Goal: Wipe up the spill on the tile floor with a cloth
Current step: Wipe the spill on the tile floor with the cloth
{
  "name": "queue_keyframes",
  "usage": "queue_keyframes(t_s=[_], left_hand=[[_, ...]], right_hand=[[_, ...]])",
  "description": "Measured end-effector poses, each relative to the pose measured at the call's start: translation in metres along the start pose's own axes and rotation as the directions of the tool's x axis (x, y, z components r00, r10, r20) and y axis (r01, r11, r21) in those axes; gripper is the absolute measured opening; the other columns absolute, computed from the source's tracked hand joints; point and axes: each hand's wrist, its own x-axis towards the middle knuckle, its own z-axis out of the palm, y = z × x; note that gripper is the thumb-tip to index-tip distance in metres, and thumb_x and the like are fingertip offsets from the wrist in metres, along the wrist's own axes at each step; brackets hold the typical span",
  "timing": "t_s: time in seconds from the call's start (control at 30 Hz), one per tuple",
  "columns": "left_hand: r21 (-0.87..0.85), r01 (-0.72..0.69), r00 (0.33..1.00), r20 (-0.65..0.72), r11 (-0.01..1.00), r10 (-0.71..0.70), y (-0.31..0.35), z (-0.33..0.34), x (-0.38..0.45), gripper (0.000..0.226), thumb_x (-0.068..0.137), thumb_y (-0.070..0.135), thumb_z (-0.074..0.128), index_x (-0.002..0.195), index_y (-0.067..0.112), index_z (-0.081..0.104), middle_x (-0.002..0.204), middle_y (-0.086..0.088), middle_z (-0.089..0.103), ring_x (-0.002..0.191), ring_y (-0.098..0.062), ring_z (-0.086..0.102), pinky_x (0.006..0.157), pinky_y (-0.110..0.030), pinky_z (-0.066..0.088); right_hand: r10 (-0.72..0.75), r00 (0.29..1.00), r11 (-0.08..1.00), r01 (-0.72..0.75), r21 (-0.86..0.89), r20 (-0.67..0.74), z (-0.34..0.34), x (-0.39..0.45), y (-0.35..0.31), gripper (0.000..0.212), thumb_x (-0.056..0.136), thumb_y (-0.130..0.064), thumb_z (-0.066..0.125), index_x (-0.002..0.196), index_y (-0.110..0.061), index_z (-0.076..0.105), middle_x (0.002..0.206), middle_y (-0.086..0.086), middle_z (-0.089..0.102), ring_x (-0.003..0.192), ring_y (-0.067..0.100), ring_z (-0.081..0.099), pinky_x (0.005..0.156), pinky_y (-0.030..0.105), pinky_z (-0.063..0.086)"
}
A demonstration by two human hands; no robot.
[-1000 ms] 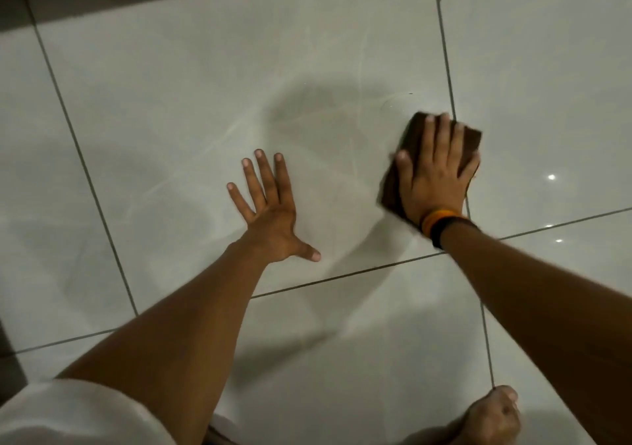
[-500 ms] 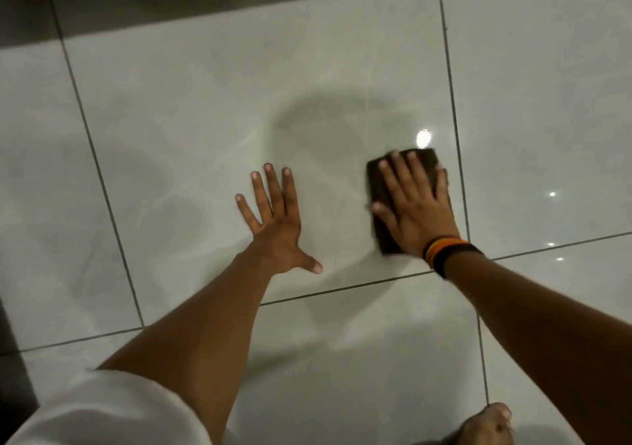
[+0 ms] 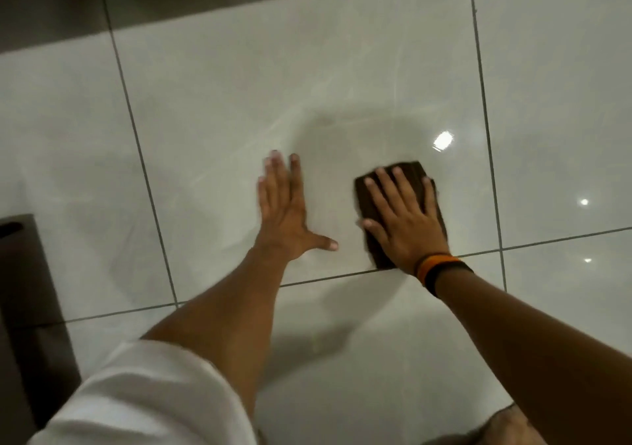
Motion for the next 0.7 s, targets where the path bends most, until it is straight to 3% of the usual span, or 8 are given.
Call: queue_keyframes(t_s=[0.1,0.2,0.27,0.33,0.4,0.53,0.6,0.7], left_hand=[[-0.017,0.181,0.981,0.076,0.983,-0.179,-0.031,-0.010,-0.007,0.189,0.031,0.090,0.080,0.154,0.013,-0.041,0.159,-0.022,-0.050,0.147,-0.042,-0.047,0.114,-0.073,-0.026],[0.036,0.111,0.981,0.154,0.993,-0.115,-0.052,-0.011,-0.003,0.191,0.032,0.083,0.087,0.149,0.014,-0.047,0.154,-0.018,-0.057,0.142,-0.043,-0.052,0.110,-0.074,-0.029],[0.010,0.083,0.981,0.174,0.996,-0.084,-0.057,-0.015,-0.001,0.191,0.034,0.078,0.091,0.148,0.015,-0.048,0.151,-0.017,-0.060,0.140,-0.043,-0.055,0.105,-0.071,-0.033],[0.019,0.060,0.981,0.183,0.998,-0.063,-0.060,-0.015,-0.004,0.190,0.035,0.075,0.092,0.148,0.016,-0.049,0.150,-0.014,-0.062,0.139,-0.042,-0.057,0.103,-0.069,-0.036],[0.012,0.059,0.981,0.183,0.998,-0.060,-0.061,-0.016,-0.004,0.189,0.036,0.074,0.092,0.148,0.017,-0.049,0.150,-0.012,-0.063,0.138,-0.040,-0.057,0.104,-0.069,-0.036],[0.014,0.047,0.983,0.175,0.999,-0.049,-0.061,-0.015,-0.004,0.184,0.043,0.072,0.092,0.148,0.016,-0.048,0.151,-0.014,-0.061,0.139,-0.042,-0.056,0.111,-0.074,-0.028],[0.005,0.058,0.981,0.183,0.998,-0.058,-0.063,-0.015,-0.003,0.184,0.045,0.071,0.093,0.148,0.016,-0.049,0.151,-0.016,-0.060,0.140,-0.043,-0.055,0.112,-0.075,-0.026],[0.028,0.069,0.978,0.196,0.997,-0.074,-0.062,-0.014,-0.003,0.184,0.045,0.070,0.093,0.148,0.015,-0.049,0.152,-0.016,-0.060,0.141,-0.043,-0.053,0.110,-0.074,-0.029]], right_hand=[[0.242,0.970,0.966,-0.243,0.091,0.019,0.002,-0.011,0.024,0.069,0.101,-0.056,0.025,0.161,-0.025,0.013,0.171,0.003,0.011,0.158,0.028,0.009,0.120,0.068,0.011],[0.546,0.838,0.819,-0.528,0.226,-0.019,-0.014,0.039,0.016,0.071,0.101,-0.055,0.020,0.162,-0.022,0.005,0.171,0.005,0.003,0.158,0.030,0.002,0.119,0.070,0.007],[0.608,0.791,0.772,-0.573,0.274,-0.060,-0.028,0.085,-0.010,0.073,0.100,-0.055,0.019,0.162,-0.019,0.005,0.171,0.007,0.004,0.158,0.031,0.002,0.118,0.071,0.008],[0.480,0.869,0.864,-0.445,0.235,-0.120,-0.036,0.120,-0.047,0.072,0.100,-0.054,0.021,0.162,-0.019,0.009,0.171,0.007,0.007,0.158,0.031,0.005,0.119,0.071,0.006],[0.202,0.968,0.975,-0.185,0.121,-0.147,-0.037,0.130,-0.085,0.069,0.101,-0.053,0.024,0.161,-0.020,0.013,0.170,0.007,0.012,0.158,0.031,0.010,0.119,0.070,0.006],[-0.239,0.971,0.970,0.239,-0.051,0.004,-0.014,0.063,-0.096,0.067,0.104,-0.053,0.027,0.162,-0.024,0.012,0.171,0.004,0.010,0.158,0.029,0.008,0.120,0.068,0.009],[-0.261,0.963,0.962,0.265,-0.066,0.069,-0.003,0.023,-0.067,0.067,0.103,-0.056,0.023,0.162,-0.027,0.011,0.171,0.002,0.012,0.158,0.028,0.010,0.121,0.066,0.010],[-0.003,0.998,1.000,0.004,-0.021,0.061,-0.005,0.013,-0.030,0.067,0.101,-0.057,0.023,0.161,-0.028,0.015,0.170,0.002,0.017,0.157,0.029,0.013,0.121,0.066,0.011]])
